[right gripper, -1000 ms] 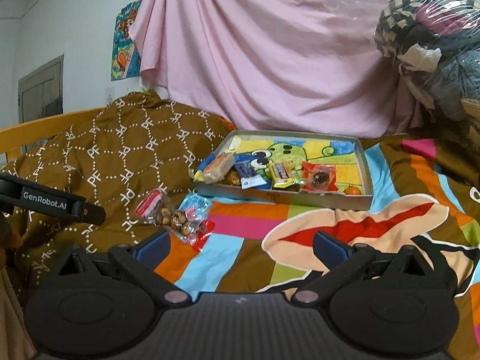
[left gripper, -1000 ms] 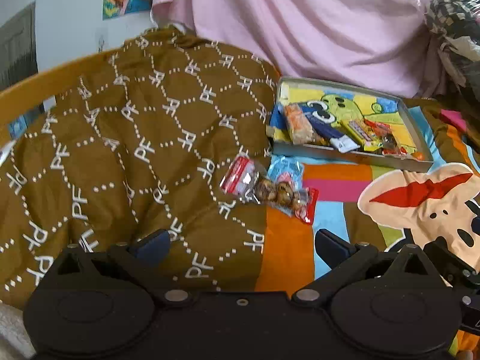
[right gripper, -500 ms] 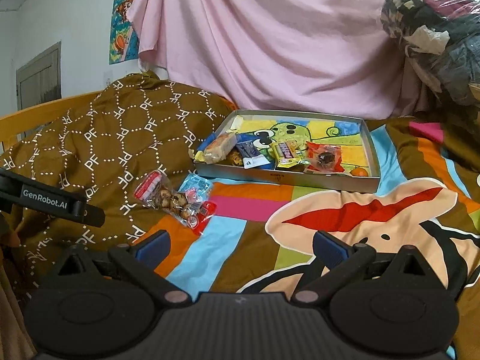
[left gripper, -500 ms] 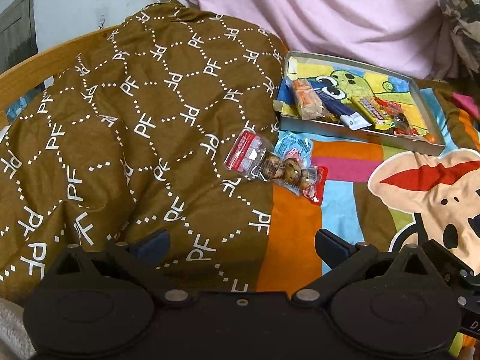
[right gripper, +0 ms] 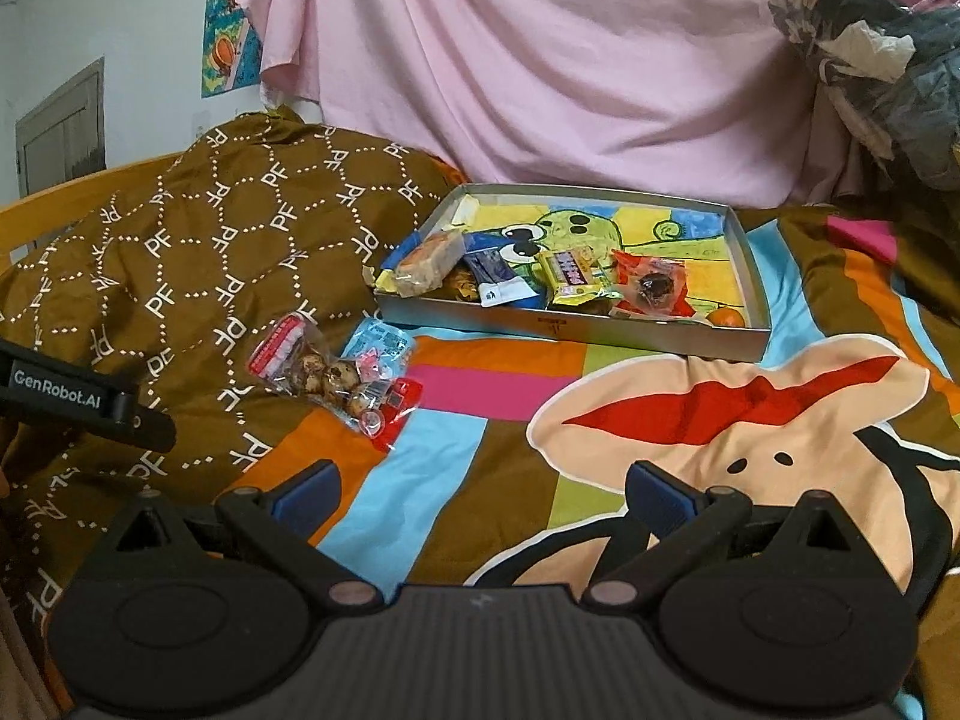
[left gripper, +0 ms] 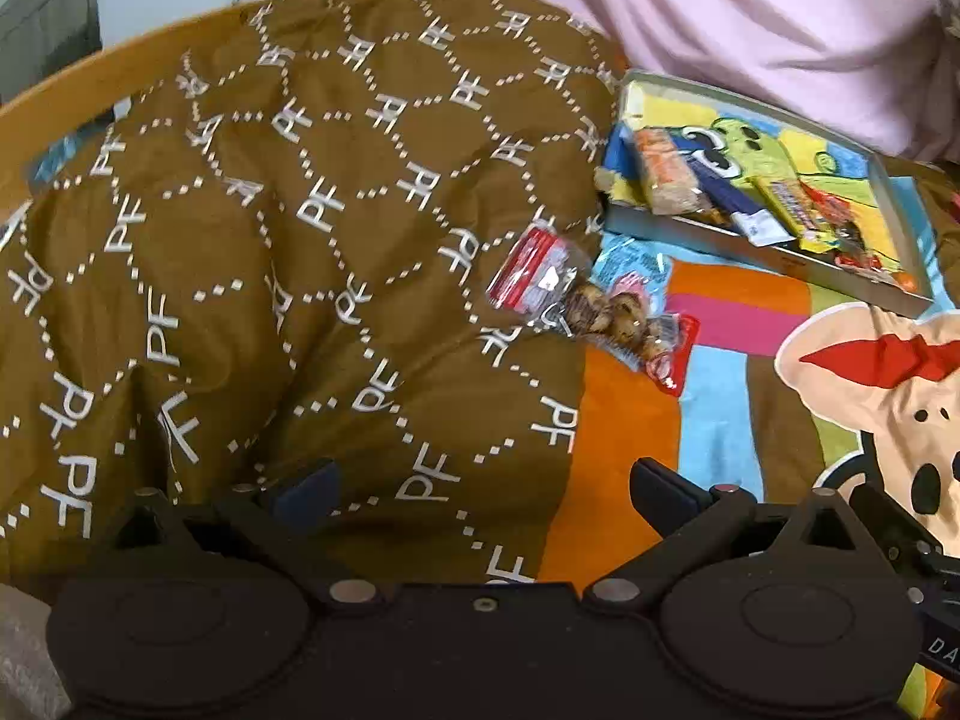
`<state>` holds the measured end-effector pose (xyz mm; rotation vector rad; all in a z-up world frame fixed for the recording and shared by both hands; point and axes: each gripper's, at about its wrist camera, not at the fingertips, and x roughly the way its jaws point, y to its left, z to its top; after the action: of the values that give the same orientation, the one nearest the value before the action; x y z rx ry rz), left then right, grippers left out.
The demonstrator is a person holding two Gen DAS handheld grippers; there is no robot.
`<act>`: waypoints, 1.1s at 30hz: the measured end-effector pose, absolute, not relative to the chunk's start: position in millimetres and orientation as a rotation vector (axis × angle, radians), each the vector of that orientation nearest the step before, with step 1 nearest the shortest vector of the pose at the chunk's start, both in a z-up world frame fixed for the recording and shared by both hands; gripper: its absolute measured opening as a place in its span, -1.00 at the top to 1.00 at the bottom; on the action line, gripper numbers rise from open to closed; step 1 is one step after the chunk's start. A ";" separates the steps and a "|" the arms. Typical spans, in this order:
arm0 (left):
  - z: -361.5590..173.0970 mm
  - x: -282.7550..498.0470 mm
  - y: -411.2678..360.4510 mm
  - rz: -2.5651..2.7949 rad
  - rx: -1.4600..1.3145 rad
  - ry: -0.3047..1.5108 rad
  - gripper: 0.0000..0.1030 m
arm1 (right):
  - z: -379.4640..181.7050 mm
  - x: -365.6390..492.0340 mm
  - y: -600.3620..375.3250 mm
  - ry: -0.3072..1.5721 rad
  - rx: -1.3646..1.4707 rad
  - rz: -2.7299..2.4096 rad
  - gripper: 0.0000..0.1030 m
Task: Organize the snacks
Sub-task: 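Lower the right tool onto the quail egg packet while the left approaches the blue sausage packet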
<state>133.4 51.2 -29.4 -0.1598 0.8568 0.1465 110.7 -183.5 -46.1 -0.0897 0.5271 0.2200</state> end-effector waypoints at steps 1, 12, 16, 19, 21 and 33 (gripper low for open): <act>-30.6 135.5 52.5 0.151 -0.166 0.868 -0.98 | -46.2 112.5 -182.8 0.529 -0.094 0.220 -1.00; -42.1 176.2 62.6 0.230 -0.184 0.939 -0.98 | -52.3 154.3 -168.3 0.579 -0.128 0.263 -1.00; -41.9 193.3 63.4 0.240 -0.154 0.946 -0.98 | -60.0 176.6 -155.9 0.567 -0.178 0.301 -1.00; -40.5 207.4 63.7 0.229 -0.124 0.931 -0.98 | -69.9 193.6 -143.3 0.558 -0.252 0.322 -0.99; -38.6 219.0 64.2 0.231 -0.088 0.913 -0.98 | -77.3 204.3 -133.7 0.559 -0.302 0.344 -0.99; -41.2 255.6 68.8 0.275 0.006 0.835 -0.98 | -98.7 253.3 -95.8 0.484 -0.489 0.506 -0.99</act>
<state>255.6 68.8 -41.2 0.0059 0.8346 0.2755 253.3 -95.8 -98.7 -0.4892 0.4841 0.5060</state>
